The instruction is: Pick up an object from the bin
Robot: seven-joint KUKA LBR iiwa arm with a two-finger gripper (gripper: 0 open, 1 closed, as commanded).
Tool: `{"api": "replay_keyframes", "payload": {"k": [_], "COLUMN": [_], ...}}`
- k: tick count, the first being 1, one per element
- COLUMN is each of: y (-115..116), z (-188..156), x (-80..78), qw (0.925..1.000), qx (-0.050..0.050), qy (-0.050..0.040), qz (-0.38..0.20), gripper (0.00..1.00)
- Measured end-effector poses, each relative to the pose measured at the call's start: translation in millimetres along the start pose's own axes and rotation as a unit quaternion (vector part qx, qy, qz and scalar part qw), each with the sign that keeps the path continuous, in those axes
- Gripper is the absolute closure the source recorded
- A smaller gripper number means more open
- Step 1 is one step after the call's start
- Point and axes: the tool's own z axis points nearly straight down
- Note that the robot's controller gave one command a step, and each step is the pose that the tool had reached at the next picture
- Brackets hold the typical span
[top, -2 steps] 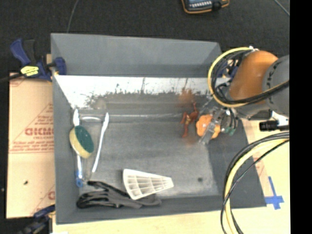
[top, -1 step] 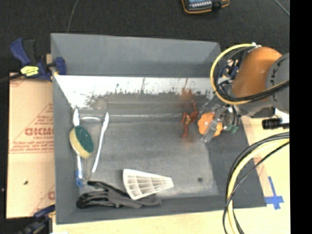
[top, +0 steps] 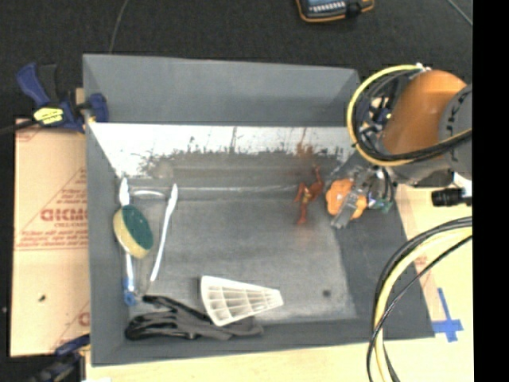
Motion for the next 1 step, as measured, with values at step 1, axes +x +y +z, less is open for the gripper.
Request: {"api": "replay_keyframes", "payload": {"k": [1], "y": [-0.1], "z": [-16.3], "x": [-0.4], "qw": [1.0000], "qx": [0.000], "qy": [0.0002], "qz": [0.000], "gripper": [1.00]}}
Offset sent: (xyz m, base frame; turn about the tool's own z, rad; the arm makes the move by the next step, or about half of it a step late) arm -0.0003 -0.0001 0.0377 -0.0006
